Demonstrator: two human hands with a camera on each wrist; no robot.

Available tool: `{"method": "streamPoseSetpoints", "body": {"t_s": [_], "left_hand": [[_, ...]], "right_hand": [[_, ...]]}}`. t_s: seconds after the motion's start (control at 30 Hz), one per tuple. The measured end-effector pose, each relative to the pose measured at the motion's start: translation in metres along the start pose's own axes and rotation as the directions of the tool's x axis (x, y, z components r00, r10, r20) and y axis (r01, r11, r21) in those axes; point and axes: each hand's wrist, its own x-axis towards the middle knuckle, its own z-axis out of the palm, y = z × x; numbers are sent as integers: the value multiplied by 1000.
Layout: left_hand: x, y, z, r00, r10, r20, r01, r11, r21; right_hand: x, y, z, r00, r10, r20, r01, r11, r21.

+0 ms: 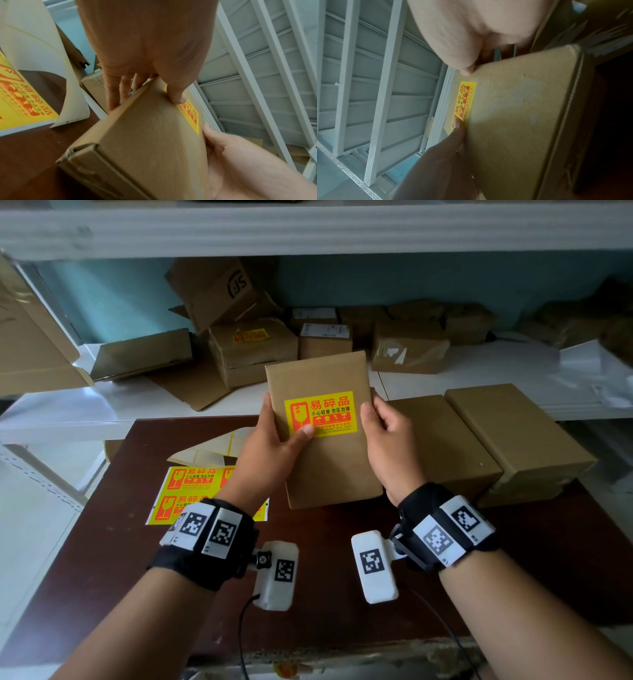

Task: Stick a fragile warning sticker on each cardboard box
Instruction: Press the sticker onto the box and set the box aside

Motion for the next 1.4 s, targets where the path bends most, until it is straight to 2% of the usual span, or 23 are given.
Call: {"method": "streamPoseSetpoints", "body": {"t_s": [0.13, 0.23, 0.33, 0.43, 0.53, 0.63, 0.73, 0.9, 1.17, 1.2, 1.27, 1.33, 1.4], "left_hand": [[4, -2, -6, 999, -24, 35, 25, 999, -32], [4, -1, -9, 999, -30, 40, 32, 998, -52], [2, -1, -9, 998, -34, 57, 36, 998, -52], [2, 1, -10, 997, -70, 39, 72, 995, -63], [1, 2, -9, 999, -31, 19, 32, 998, -51], [-1, 3, -8, 1000, -1, -24, 0, 1000, -17], [-2, 5, -7, 999, 35, -11, -35, 999, -8], [-10, 14, 2, 996, 86, 4, -86, 996, 18], [-6, 9, 0, 999, 32, -36, -33, 999, -19], [-3, 6, -3, 998, 12, -56, -14, 999, -37], [2, 2, -8, 996, -30, -86, 20, 993, -117], [6, 1, -14, 995, -57, -85, 40, 981, -190], [9, -2, -18, 995, -59, -81, 41, 977, -208]], "right_hand": [[-4, 5, 6, 996, 27, 81, -23, 999, -41], [-10, 6, 8, 999, -15, 49, 20, 995, -100], [-8, 7, 4, 999, -34, 4, 35, 999, -29], [-1, 6, -4, 998, -35, 52, 31, 997, 68], [0, 4, -6, 998, -28, 61, 22, 996, 89], [-1, 1, -4, 999, -11, 38, 10, 999, 31], [-5, -5, -1, 1000, 1, 17, -1, 1000, 11], [-9, -4, -1, 994, -7, -112, 6, 1000, -7], [-2, -4, -6, 994, -31, -109, 44, 992, 115], [-2, -5, -7, 997, -24, -78, 35, 987, 156], [-1, -6, -7, 997, -27, 66, 13, 977, 214], [-1, -7, -6, 975, -61, 214, 22, 983, 182], [-4, -9, -6, 947, -41, 318, 8, 995, 104]]}}
